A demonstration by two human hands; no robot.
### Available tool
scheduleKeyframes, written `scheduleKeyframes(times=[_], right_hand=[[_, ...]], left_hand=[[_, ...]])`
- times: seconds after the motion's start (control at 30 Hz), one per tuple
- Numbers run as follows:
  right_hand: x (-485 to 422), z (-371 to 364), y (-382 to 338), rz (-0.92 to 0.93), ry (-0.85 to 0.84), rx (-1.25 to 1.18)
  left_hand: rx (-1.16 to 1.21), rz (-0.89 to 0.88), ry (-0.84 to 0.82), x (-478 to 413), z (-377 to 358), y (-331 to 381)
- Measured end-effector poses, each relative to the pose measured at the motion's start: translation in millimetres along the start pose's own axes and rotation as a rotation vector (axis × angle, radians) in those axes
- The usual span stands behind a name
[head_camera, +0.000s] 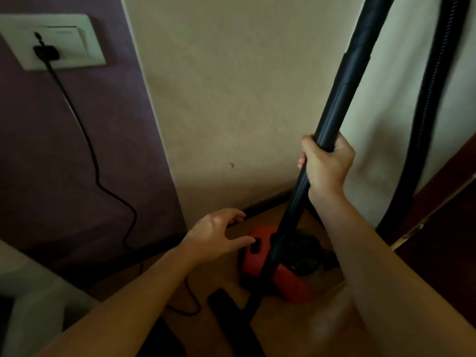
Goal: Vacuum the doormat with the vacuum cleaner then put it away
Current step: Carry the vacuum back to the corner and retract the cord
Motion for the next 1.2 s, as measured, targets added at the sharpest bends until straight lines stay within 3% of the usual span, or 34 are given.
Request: scheduleKeyframes(times=[0.4, 0.87, 1.2], right_hand=[[-25.5, 17.2, -6.9, 0.063, 0.014, 0.147], [-0.8, -14.7, -0.2, 0.054, -0.118, 0.142], [16.2, -48.0, -6.4, 0.077, -0.185, 0.259]], left_hand=[[-0.015, 0.100, 0.056, 18.3, 23.7, -48.5], [0.025, -0.030, 0.464, 12.6, 83.0, 0.9], [-0.018, -0.059, 0.836, 51.8, 207.5, 9.5]])
Point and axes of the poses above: each hand's wrist, its own x-axis away from the middle knuckle, its own z-axis out of the back of the hand, y = z × x, the point moved 4 cm from there along -x, towards the middle knuckle, and after that the axes turned 6 degrees about z, right-handed, at the moved point
